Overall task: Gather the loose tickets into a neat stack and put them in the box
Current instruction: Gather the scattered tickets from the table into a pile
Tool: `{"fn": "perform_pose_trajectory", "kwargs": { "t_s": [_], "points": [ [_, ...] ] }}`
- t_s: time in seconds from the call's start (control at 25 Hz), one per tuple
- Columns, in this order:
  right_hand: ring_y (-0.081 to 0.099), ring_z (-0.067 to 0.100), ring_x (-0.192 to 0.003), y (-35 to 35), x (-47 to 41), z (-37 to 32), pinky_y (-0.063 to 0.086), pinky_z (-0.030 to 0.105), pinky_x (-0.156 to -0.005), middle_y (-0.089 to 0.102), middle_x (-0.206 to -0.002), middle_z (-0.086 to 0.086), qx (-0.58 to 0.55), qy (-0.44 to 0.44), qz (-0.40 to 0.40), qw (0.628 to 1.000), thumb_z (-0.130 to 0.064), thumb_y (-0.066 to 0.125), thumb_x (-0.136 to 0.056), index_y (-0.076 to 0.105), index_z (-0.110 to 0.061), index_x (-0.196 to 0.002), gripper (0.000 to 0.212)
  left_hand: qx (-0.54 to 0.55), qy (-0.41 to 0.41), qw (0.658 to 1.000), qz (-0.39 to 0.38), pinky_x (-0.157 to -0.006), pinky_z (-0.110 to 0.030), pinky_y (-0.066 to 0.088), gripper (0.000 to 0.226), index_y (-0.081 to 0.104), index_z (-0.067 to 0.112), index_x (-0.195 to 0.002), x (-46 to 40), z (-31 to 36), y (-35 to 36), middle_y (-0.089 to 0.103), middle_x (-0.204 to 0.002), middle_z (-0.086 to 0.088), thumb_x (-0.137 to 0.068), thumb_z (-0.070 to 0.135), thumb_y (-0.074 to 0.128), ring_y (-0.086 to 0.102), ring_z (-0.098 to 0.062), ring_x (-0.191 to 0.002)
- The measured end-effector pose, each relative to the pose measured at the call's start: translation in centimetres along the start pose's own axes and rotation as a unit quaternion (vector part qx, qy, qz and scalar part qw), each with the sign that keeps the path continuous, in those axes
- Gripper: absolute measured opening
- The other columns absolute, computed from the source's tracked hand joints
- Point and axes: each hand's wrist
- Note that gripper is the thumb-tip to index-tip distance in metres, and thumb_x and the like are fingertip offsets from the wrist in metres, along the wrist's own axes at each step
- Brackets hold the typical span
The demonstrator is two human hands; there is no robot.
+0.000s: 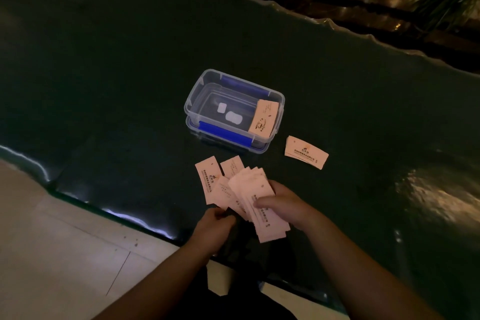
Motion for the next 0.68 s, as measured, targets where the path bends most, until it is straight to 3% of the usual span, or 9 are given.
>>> {"fn": "perform_pose_trajectory", "kwargs": {
  "t_s": [0.12, 0.24, 0.4, 0.52, 0.68],
  "points": [
    [0.054, 0.027, -0.139, 1.8, -0.8, -1.9, 0.05, 0.043, -0.098, 0.054, -0.156, 0.004, 0.088, -0.01, -0.007, 0.996, -0.02, 0.075, -0.09, 0.04, -0.027, -0.158, 0.077, 0.06, -0.015, 0.998, -0.032, -0.08, -0.032, 0.057, 0.038, 0.052, 0.024, -0.128, 0.2, 0.1, -0.3, 0.071, -0.112, -0.001, -0.093, 0.018, 0.065, 0.07, -0.018, -0.098],
    [0.052, 0.027, -0.142, 3.3, -1.8, -2.7, 0.05, 0.042, -0.102, 0.051, -0.159, 0.003, 0.126, -0.031, -0.001, 0.992, -0.023, 0.076, -0.086, 0.038, -0.033, -0.159, 0.083, 0.118, -0.017, 0.991, -0.054, -0.09, -0.038, 0.061, 0.039, 0.057, 0.018, -0.134, -0.1, 0.0, -0.4, 0.075, -0.119, -0.003, -0.096, 0.011, 0.061, 0.073, -0.022, -0.107],
    [0.046, 0.03, -0.143, 4.7, -2.6, -2.7, 0.047, 0.055, -0.113, 0.038, -0.161, 0.004, 0.211, -0.026, 0.028, 0.977, -0.036, 0.08, -0.076, 0.026, -0.041, -0.162, 0.102, 0.211, -0.021, 0.975, -0.066, -0.093, -0.048, 0.063, 0.038, 0.058, 0.015, -0.132, -0.6, -0.4, -0.2, 0.08, -0.114, -0.008, -0.095, 0.004, 0.061, 0.078, -0.026, -0.103],
    [0.046, 0.031, -0.143, 5.1, -2.4, -2.3, 0.048, 0.044, -0.106, 0.031, -0.161, 0.003, 0.186, -0.032, 0.031, 0.981, -0.03, 0.081, -0.082, 0.024, -0.039, -0.163, 0.1, 0.21, -0.006, 0.975, -0.075, -0.097, -0.052, 0.06, 0.037, 0.059, 0.021, -0.128, -0.5, -0.4, -0.2, 0.076, -0.12, -0.009, -0.097, 0.002, 0.058, 0.076, -0.028, -0.109],
    [0.058, 0.027, -0.132, 3.9, -2.0, -1.4, 0.054, 0.042, -0.094, 0.053, -0.152, 0.004, 0.06, -0.025, 0.059, 0.996, -0.02, 0.082, -0.083, 0.04, -0.03, -0.154, 0.083, 0.172, 0.02, 0.981, -0.088, -0.1, -0.053, 0.059, 0.041, 0.063, 0.019, -0.133, -0.7, -0.2, -0.5, 0.077, -0.121, -0.005, -0.094, 0.007, 0.06, 0.074, -0.026, -0.113]
  ]
}}
Point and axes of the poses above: each hand's wrist, its own x-axis away from the middle knuckle, its own y-axis out of the palm, z = x × y
